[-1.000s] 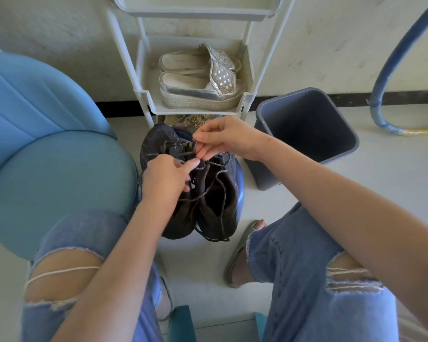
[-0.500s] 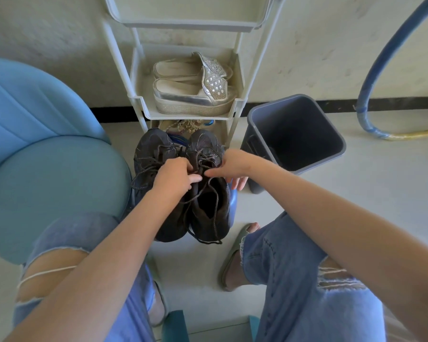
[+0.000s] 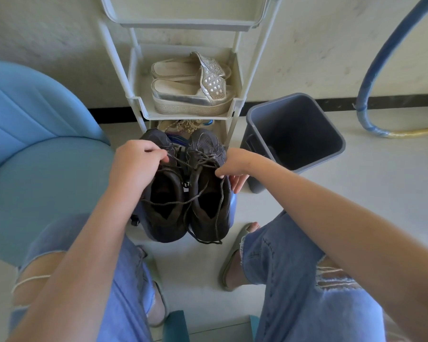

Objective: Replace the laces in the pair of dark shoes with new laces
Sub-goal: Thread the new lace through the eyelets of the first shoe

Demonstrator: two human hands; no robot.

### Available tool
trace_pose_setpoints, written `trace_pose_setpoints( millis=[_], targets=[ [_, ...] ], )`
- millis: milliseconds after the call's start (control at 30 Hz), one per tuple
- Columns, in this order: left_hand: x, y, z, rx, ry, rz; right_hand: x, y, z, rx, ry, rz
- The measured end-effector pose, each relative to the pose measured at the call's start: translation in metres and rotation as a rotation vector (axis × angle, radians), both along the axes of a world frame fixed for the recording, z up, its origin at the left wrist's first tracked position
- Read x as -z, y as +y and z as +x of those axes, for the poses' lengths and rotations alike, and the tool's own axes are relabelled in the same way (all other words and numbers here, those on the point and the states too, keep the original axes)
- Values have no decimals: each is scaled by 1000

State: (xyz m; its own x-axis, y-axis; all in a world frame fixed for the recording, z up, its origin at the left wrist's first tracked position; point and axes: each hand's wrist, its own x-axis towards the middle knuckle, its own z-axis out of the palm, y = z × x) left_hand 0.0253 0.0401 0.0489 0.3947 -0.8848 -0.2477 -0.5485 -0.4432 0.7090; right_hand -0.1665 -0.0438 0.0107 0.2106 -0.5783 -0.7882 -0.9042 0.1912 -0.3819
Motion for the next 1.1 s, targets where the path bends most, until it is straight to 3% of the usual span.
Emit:
trace_pose_setpoints(
  millis=[267,400,533,700,933,1100],
  targets=[
    [1,0,14,-126,5,30,-1,-5,-8,33,0,67],
    [9,0,6,73,-183,111,-5,-3,-6,31,-27,102],
    [19,-10,-16,225,-164,-7,-7,1,0,-4,-17,99],
    [39,-19,-36,361,-67,285,-10,4,2,6,16,68],
    [39,-13,-40,342,-240,179,-12,7,1,28,82,38],
    [41,-9,-41,271,-250,116,-12,7,-2,121,1,56]
  ],
)
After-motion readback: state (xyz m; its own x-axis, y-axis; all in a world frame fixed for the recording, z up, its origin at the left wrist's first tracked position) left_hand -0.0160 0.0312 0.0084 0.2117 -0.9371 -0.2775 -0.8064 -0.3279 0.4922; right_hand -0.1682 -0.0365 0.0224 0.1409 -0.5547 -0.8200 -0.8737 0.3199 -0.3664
